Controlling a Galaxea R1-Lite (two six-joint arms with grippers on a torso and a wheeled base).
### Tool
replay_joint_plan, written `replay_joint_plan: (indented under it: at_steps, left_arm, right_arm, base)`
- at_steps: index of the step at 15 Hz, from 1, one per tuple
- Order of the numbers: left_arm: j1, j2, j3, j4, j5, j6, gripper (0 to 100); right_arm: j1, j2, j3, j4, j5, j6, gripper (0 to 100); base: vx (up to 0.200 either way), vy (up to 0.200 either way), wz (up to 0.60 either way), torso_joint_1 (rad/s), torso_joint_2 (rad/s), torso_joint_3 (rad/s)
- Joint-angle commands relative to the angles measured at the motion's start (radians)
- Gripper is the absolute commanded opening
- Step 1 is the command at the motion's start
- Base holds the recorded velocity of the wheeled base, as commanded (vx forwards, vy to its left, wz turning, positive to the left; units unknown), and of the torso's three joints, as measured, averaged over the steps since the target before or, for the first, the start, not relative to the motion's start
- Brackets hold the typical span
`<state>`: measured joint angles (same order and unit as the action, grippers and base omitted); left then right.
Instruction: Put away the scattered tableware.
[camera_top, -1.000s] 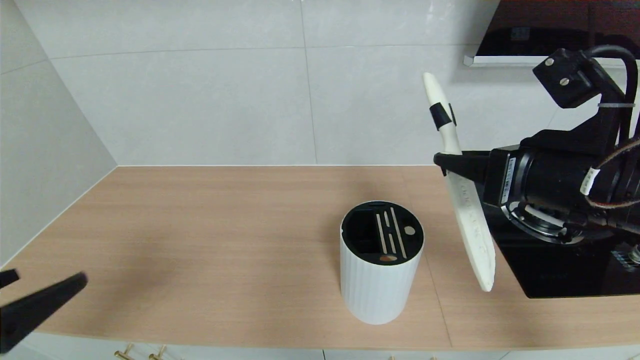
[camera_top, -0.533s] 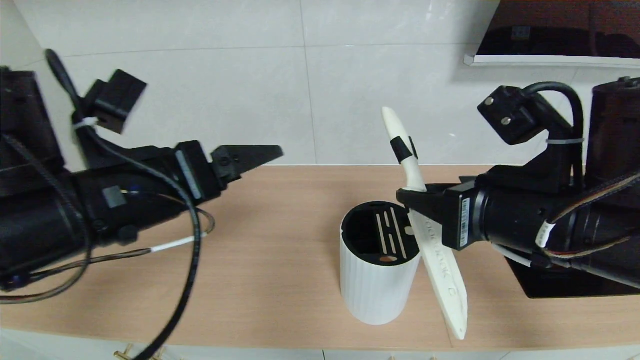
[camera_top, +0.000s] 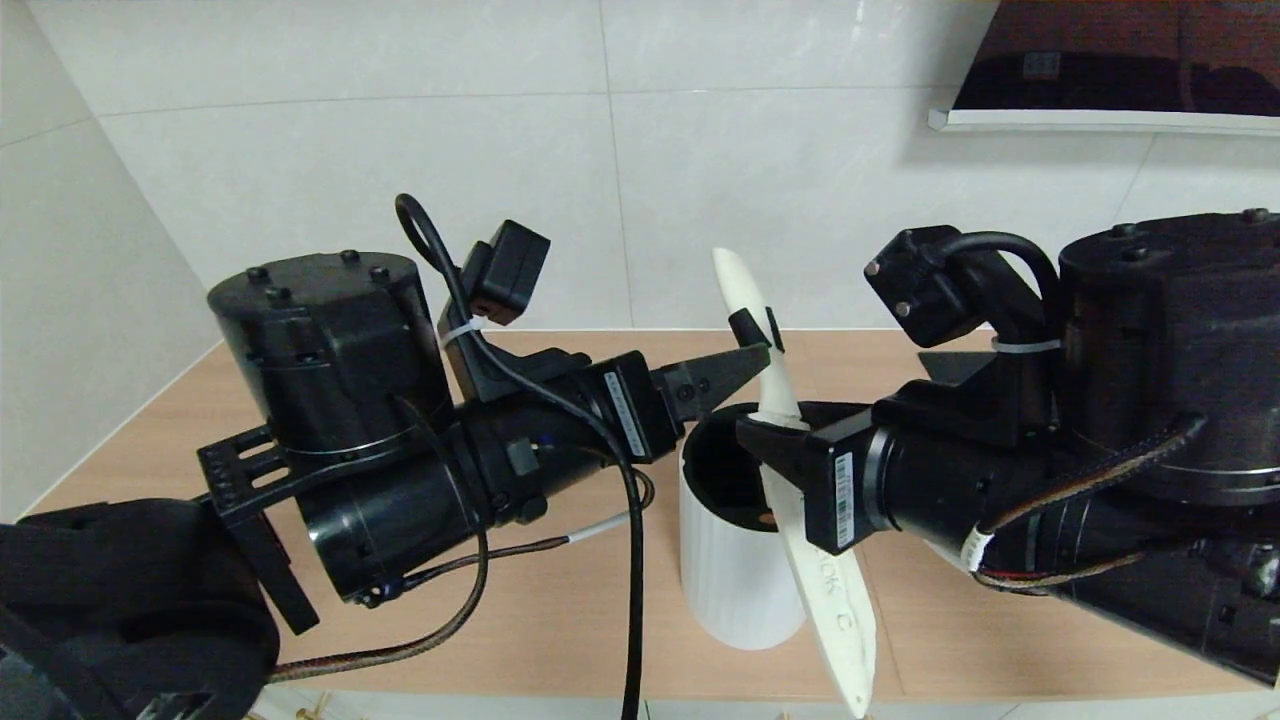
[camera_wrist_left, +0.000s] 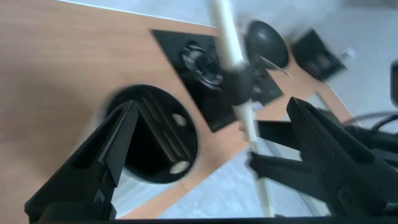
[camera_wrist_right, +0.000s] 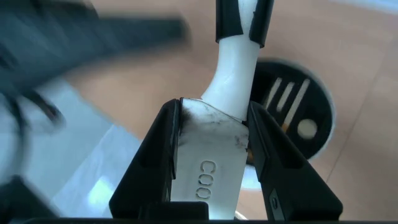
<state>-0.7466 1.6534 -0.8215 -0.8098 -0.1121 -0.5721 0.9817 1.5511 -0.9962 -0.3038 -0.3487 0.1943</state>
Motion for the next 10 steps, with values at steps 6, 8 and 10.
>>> replay_joint_plan:
  at_steps: [6,8,10]
  left_arm:
    - [-0.022,0.002,0.016,-0.020,0.003,0.001,100]
    - [-0.022,0.000,0.016,-0.022,0.002,0.001,100]
    - [-0.022,0.000,0.015,-0.022,0.002,0.001,100]
  right_arm:
    - [0.058,0.029,0.022,-0.021,-0.009,-0.003,0]
    - [0.066,0.034,0.028,-0.021,-0.009,-0.004,0]
    - [0.081,0.040,0.034,-0.021,-0.007,-0.006,0]
  base:
    - [0.000,0.000,0.00,0.000,0.00,0.000]
    - [0.000,0.000,0.00,0.000,0.00,0.000]
    - [0.000,0.000,0.00,0.000,0.00,0.000]
